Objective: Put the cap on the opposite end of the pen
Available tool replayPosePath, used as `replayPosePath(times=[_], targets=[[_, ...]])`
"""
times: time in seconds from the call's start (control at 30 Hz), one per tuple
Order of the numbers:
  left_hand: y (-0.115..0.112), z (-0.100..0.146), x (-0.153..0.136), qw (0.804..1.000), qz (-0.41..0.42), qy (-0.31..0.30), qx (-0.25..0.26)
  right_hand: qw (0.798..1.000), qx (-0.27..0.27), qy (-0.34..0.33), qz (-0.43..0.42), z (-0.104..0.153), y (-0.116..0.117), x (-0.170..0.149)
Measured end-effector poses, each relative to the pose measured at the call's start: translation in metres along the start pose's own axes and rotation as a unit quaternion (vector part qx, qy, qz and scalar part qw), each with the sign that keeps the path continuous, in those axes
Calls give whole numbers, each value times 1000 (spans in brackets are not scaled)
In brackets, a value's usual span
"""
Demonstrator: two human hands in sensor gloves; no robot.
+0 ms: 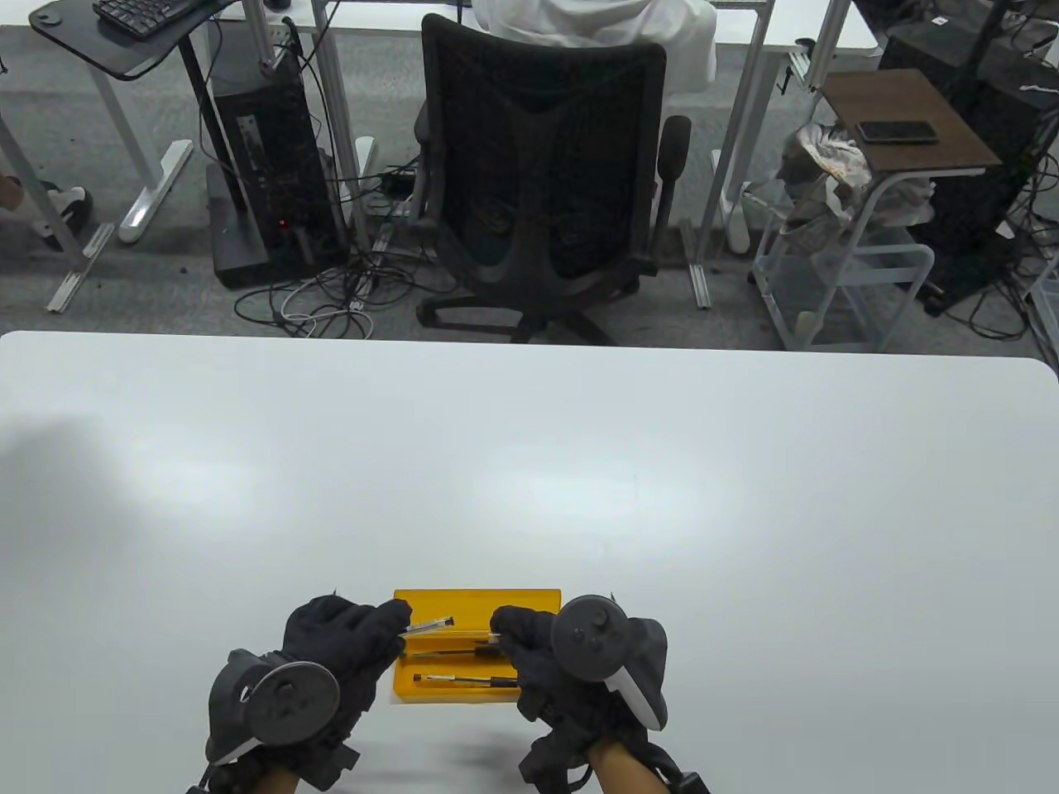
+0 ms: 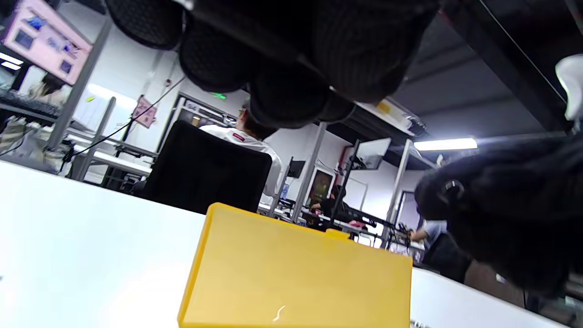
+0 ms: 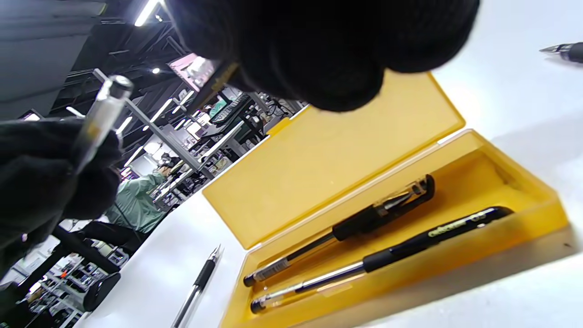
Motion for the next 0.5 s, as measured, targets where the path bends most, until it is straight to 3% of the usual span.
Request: replayPosePath(times=[0.5], targets=[[-9,-3,18,998,-36,-35,-27,1000,16,-24,-9,1,5,5]])
Point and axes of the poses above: the tracker on the back of each hand, its own x axis roughly to the thumb side, its own z axis roughly from the fingertips to the wrist, y = z × x, the point moved 1 cm from there along -z, roughly from the wrist to the fingertips, and after that the axes turned 6 degrees about z, right-handed, at the moved point
